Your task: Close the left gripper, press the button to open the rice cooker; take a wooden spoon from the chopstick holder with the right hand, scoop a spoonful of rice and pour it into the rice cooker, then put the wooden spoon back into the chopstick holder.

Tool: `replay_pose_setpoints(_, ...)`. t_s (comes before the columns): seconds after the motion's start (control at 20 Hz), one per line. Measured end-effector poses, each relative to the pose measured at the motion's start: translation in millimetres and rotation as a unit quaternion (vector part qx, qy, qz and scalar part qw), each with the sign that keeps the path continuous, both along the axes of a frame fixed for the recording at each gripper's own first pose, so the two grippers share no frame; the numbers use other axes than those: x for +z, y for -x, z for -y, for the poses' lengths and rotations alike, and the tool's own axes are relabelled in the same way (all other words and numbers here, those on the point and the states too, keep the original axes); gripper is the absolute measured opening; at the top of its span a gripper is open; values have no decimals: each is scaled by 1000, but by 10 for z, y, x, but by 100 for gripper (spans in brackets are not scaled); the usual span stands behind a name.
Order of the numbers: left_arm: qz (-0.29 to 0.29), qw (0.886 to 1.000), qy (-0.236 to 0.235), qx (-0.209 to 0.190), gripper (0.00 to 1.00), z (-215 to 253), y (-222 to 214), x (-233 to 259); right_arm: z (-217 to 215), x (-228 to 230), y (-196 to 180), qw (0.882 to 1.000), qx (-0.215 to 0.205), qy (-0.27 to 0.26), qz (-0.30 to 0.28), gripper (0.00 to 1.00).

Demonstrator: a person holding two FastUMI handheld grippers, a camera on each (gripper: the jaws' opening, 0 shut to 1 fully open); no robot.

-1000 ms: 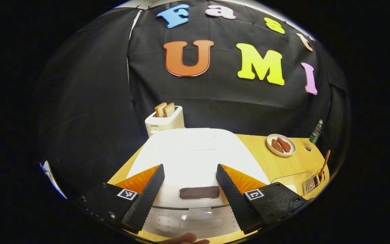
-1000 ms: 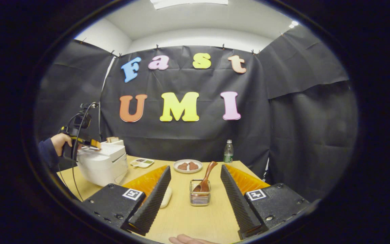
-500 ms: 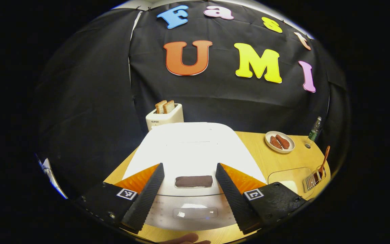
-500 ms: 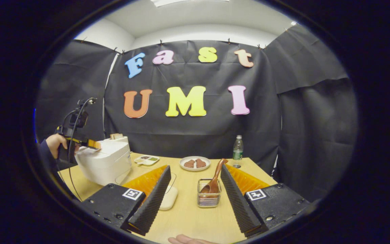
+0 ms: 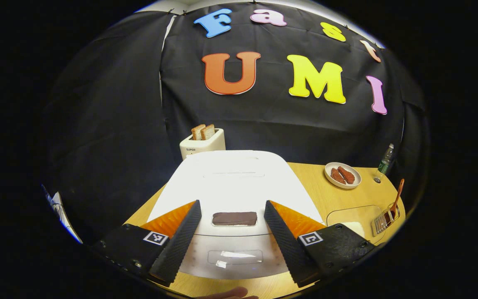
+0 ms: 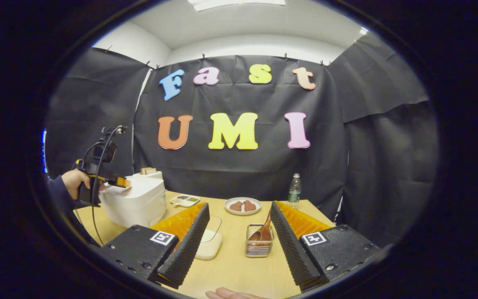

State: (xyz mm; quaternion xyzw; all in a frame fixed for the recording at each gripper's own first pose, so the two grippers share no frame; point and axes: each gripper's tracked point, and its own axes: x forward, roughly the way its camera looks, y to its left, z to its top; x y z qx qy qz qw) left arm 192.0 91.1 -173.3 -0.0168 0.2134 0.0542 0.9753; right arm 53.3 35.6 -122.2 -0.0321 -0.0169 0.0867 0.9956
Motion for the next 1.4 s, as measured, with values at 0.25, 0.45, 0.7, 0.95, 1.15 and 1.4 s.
replay_pose_setpoints(0.25,33,999,31,-27,95,200,278,258,185,125,113,1000,-25,12,11,97)
replay_pose_setpoints(0.45,75,997,-5,-22,95,252,697,647,248,164,182,999,-35,6,8,97)
replay_pose_setpoints(0.7,125,991,-17,-34,94,446,1327,1031,329,258,172,998,-57,5,6,98)
replay_pose_setpoints(0.95,165,985,15,-55,94,646,1845,1220,294,352,322,999,-49,4,0,98)
replay_pose_setpoints(1.15,178,983,4,-37,94,533,2189,1201,248,545,630,998,-51,-10,30,96)
replay_pose_setpoints(1.4,197,978,3,-67,95,754,2490,1214,314,800,953,995,-71,7,64,97)
